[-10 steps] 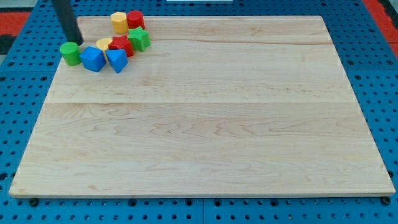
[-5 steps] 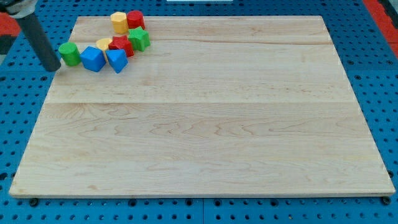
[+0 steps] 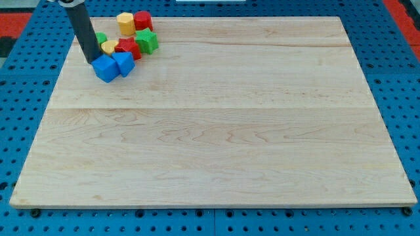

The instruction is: Push green circle beside yellow hexagon

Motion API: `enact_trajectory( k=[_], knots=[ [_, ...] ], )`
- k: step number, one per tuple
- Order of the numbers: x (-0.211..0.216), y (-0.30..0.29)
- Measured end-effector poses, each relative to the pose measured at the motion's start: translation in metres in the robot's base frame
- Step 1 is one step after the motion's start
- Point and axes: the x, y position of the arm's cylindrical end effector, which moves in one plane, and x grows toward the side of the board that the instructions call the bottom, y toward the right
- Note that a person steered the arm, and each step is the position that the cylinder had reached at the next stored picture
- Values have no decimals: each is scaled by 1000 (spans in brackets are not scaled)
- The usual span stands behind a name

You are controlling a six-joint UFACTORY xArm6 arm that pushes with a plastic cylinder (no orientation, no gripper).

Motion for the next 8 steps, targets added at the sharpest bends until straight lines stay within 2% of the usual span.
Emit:
enact_trajectory(
  k=[4, 8],
  knots=[
    [-60, 0],
    [-80, 1]
  ],
)
